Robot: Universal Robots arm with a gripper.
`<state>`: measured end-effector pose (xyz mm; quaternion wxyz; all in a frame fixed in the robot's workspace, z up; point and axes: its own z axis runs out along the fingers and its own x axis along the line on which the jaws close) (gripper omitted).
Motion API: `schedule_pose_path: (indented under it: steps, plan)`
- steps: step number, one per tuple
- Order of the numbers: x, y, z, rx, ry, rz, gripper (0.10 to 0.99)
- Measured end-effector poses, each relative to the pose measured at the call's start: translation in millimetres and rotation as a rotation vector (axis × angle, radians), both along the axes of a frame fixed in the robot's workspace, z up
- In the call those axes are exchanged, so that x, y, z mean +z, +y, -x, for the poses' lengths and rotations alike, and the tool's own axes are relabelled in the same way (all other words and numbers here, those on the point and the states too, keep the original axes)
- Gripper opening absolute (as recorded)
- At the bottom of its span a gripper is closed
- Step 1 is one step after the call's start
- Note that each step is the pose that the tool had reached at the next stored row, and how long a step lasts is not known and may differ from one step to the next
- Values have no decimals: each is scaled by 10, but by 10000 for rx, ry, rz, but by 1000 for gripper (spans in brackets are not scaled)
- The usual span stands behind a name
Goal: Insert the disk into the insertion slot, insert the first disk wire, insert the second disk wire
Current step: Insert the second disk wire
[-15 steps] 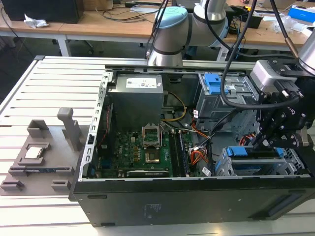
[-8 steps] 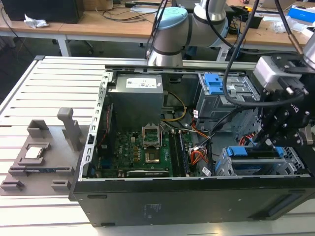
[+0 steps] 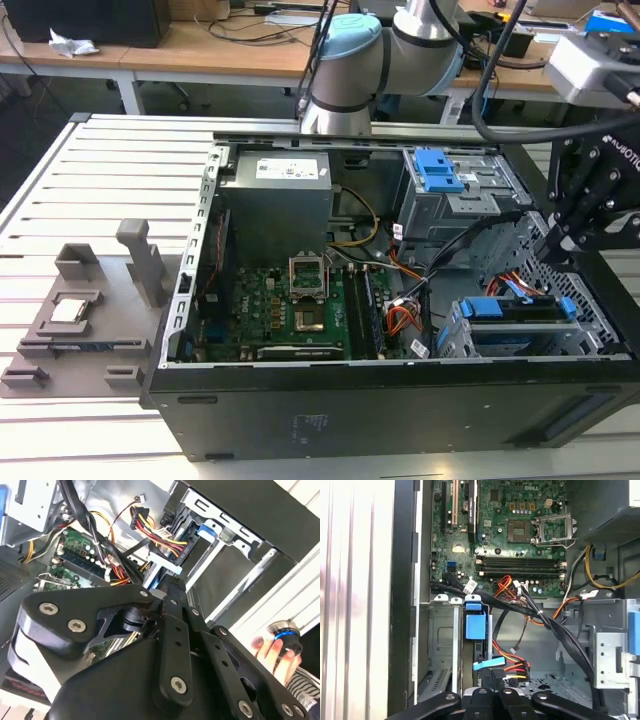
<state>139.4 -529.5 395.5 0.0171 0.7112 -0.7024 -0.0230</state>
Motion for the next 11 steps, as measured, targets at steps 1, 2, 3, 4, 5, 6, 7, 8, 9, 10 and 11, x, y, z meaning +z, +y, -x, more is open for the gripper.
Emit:
schedule_pose_path:
  steps: [1,2,3,4,5,6,7,8,9,10,11]
  plan:
    - [4,0,0,1,0,-1,106]
    - [3,0,0,0,0,-3,106]
    - [3,0,0,1,0,-4,106]
    - [5,0,0,1,0,-1,106]
    - [5,0,0,1,0,-1,106]
    - [5,0,0,0,0,-2,106]
    - [6,0,0,1,0,-1,106]
    - [6,0,0,0,0,-2,106]
    - [7,0,0,0,0,-1,106]
    - [8,0,0,1,0,-1,106]
    - [8,0,0,0,0,-1,106]
